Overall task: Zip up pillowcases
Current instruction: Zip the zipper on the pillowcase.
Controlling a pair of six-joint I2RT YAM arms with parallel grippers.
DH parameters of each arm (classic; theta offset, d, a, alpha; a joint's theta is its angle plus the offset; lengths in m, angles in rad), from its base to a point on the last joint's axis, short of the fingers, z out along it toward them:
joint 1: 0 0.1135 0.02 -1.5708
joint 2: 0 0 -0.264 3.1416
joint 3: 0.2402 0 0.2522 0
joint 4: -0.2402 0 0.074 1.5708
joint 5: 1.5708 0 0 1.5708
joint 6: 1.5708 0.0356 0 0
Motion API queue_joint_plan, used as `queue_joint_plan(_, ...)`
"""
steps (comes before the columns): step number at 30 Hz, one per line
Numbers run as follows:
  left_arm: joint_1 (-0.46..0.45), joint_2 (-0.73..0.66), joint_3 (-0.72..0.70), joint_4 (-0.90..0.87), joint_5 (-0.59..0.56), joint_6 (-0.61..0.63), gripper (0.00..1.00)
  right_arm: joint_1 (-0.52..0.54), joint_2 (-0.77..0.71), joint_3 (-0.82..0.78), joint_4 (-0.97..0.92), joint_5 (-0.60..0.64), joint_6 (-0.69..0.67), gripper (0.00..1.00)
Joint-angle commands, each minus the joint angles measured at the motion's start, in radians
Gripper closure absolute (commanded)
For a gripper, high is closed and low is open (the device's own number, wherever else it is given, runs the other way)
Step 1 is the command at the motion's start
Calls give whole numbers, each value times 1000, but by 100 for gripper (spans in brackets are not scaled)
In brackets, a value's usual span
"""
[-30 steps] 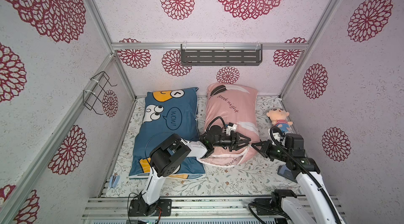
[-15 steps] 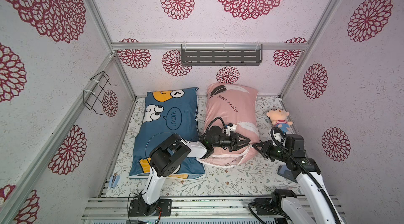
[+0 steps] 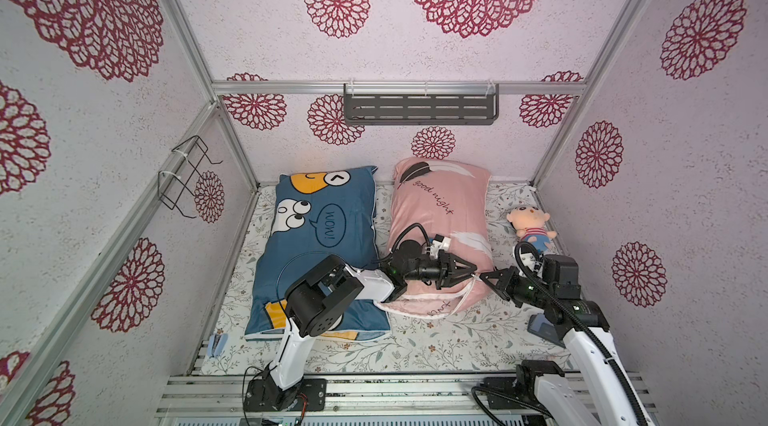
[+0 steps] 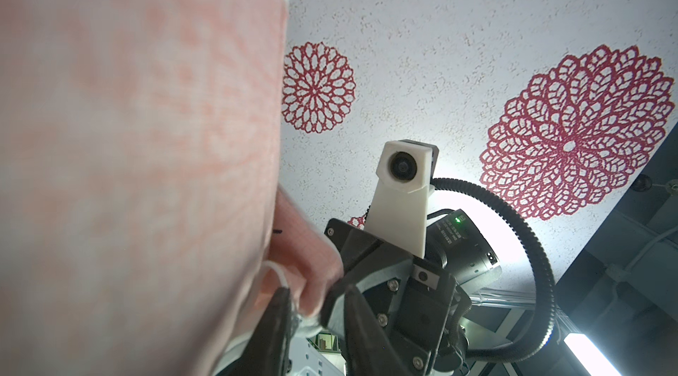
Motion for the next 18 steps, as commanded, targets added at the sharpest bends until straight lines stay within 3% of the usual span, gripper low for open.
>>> queue_joint_plan(1,-17,32,-4,-10,21,-26,72,-6,-15,24,31,4,6,100)
queue_joint_plan(9,-24,43,-12,2,29,-31,70,-6,-20,17,46,3,21,100)
queue_joint_plan(18,-21,35,-25,12,23,-36,75,-6,-20,19,24,12,6,100)
